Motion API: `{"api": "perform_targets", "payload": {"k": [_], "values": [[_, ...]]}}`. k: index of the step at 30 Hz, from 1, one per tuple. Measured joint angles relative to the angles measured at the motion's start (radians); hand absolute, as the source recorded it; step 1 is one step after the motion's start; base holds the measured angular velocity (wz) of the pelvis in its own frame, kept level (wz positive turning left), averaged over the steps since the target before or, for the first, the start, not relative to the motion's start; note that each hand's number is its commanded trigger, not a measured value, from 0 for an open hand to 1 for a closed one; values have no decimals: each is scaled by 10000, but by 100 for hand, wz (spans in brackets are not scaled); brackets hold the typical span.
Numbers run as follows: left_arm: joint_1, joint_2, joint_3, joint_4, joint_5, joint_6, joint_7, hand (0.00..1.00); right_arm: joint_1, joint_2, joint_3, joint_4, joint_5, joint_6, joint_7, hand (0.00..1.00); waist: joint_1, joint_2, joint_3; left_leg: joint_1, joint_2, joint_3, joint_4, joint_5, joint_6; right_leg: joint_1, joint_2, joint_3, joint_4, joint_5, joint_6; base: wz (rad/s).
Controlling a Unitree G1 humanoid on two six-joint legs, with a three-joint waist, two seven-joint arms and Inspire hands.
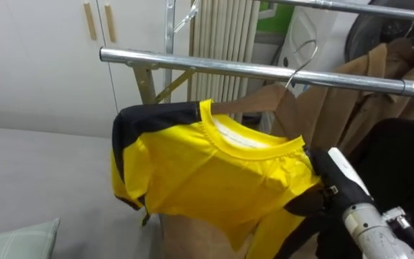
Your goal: Hang clothes
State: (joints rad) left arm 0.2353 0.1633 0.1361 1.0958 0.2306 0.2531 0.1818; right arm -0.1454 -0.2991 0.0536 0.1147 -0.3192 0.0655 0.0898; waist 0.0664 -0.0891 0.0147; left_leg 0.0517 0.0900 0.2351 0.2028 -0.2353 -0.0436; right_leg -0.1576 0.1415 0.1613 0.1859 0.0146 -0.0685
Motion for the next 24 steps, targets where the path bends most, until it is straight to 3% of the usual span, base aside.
{"api": "perform_targets", "payload": {"k": [11,24], "values": [[-8,109,163,-153,426,-2,-173,0,-52,-186,10,44,-381,3,385,100,217,-206,-14,-14,-20,-202,26,-8,-3,39,-7,-88,9,-28,-10,2],[-21,108,163,-151,460,-39,-116,0,-314,-186,12,474,-380,-222,630,100,247,-193,-6,-29,-21,-369,20,-4,-6,43,-8,-233,23,-48,-56,1]]}}
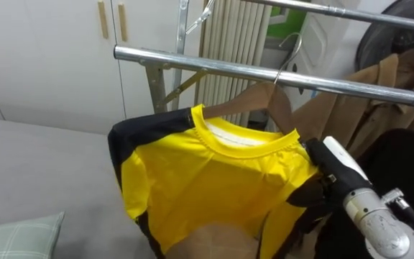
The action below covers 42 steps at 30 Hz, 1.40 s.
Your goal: Hang clothes
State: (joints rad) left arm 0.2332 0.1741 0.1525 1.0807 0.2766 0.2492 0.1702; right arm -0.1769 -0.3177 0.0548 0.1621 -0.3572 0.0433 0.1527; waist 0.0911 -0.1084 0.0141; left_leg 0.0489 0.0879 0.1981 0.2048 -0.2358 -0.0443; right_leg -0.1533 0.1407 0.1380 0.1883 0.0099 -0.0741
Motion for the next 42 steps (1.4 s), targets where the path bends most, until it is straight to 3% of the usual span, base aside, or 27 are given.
{"api": "perform_targets", "payload": {"k": [5,20,25,37,42], "values": [[-3,0,-8,0,0,-1,6,0,-3,0,1,18,0,-16,32,100,6,29,14,9,0,-9,-1,5,-8,3,7,8,6,5,-8,0],[-8,2,-82,0,-7,-17,148,0,-583,-1,138,2113,389,-978,-73,100,15,34,18,77,11,-14,5,22,-34,57,13,-12,11,17,-34,0],[-4,11,-81,-13,-5,-20,144,0,-557,2,418,2584,-28,-674,-105,100,8,30,16,78,5,-15,3,23,-35,65,15,-10,5,13,-27,0],[55,29,-188,91,-7,-97,-94,0,-563,16,385,3250,-1629,-745,-1504,100,23,173,-33,210,-82,-201,5,39,12,213,-25,-38,-3,-3,-16,0],[51,31,-271,107,-7,-97,-116,0,-562,225,385,3222,-2087,-639,-1810,100,6,172,-34,192,-101,-213,3,40,34,202,-26,-29,-12,-1,-9,0]]}}
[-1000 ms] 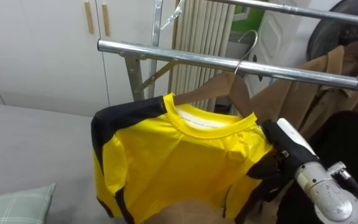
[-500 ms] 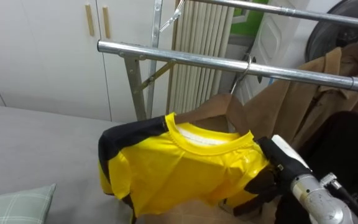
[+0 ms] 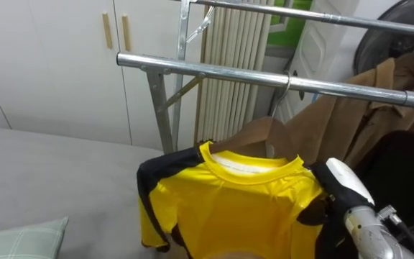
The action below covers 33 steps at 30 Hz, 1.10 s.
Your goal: Hang clothes
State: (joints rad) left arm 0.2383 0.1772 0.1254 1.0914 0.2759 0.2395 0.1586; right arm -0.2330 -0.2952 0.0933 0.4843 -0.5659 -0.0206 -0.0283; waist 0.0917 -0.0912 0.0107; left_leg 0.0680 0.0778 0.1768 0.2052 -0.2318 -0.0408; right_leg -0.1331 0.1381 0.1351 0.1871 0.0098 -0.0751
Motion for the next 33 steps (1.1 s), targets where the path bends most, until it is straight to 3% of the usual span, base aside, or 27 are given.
{"api": "perform_targets", "payload": {"k": [16,17,18,19,22,26,33], "values": [[-3,-3,6,-2,-1,0,143,0,29,388,1,100,-284,6,-495,100,-22,-14,-13,-41,13,-11,0,-5,5,-40,9,-17,2,2,-7,0],[-2,-10,6,-3,-1,0,200,0,30,420,5,124,-283,5,-537,81,-19,-22,-17,-40,13,-12,-1,-5,4,-41,11,-17,2,2,-7,0],[-2,-21,6,-2,-1,0,260,0,36,439,8,131,-282,6,-568,17,-16,-26,-18,-40,14,-12,-2,-5,4,-40,12,-14,1,2,-6,0],[-2,-24,6,-3,-1,0,271,0,38,441,8,132,-282,7,-572,0,-15,-26,-19,-40,14,-12,-2,-5,4,-40,13,-14,1,1,-6,0],[-3,-24,6,-4,-1,0,290,0,41,442,24,148,-292,31,-596,0,-12,-31,-20,-40,17,-12,-2,-4,4,-39,16,-10,0,1,-6,0],[-13,-24,6,-12,0,0,299,0,197,446,47,279,-389,355,-412,0,18,-38,-18,-49,23,-12,-21,-5,4,-46,23,-9,0,-2,-9,0],[-22,-23,-8,-12,-1,0,326,0,225,447,45,279,-600,431,-395,0,17,-43,-12,-49,28,-110,-66,-8,-7,-34,21,-85,5,-21,-55,3]]}}
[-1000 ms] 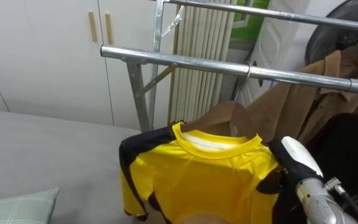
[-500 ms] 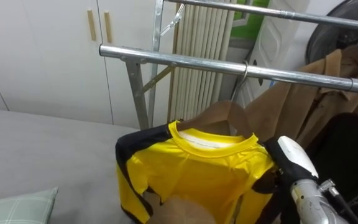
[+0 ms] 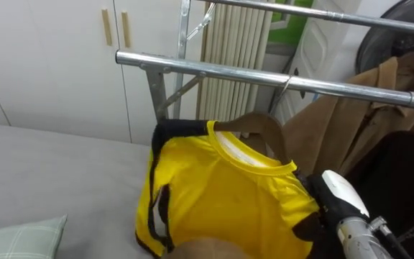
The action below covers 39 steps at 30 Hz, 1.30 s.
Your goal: Hang clothes
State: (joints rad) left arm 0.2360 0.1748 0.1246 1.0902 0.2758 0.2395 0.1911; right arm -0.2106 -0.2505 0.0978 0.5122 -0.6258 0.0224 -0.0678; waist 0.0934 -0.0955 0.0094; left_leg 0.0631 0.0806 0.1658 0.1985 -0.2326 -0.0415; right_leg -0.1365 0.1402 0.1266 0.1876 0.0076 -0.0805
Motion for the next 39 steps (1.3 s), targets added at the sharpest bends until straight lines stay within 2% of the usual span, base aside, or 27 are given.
{"api": "perform_targets", "payload": {"k": [8,19,33,37,39], "values": [[-13,0,-4,-2,0,0,21,0,1,0,-1,0,-30,4,-37,0,-1,11,18,3,2,-62,-22,-9,-10,13,3,-22,-3,-53,-5,1],[-18,0,-80,-2,0,0,35,0,70,156,-16,-10,-12,-9,-230,0,-15,109,88,17,0,-78,-17,-16,-20,35,15,46,0,-75,16,0],[-17,-2,-98,-1,-7,1,35,0,174,184,-16,-44,20,-23,-392,0,-18,131,82,34,0,-85,1,12,-73,64,11,41,6,-74,15,0],[-33,-9,-100,0,-10,2,34,0,175,185,-15,-45,378,-8,-373,0,-41,144,66,29,-2,-102,18,13,-76,66,4,37,3,-71,11,0],[-36,-35,-174,1,-12,2,34,0,186,201,-24,-35,1085,-2,-331,0,-72,170,65,41,-5,-132,22,13,-75,92,1,30,-6,-73,14,2]]}}
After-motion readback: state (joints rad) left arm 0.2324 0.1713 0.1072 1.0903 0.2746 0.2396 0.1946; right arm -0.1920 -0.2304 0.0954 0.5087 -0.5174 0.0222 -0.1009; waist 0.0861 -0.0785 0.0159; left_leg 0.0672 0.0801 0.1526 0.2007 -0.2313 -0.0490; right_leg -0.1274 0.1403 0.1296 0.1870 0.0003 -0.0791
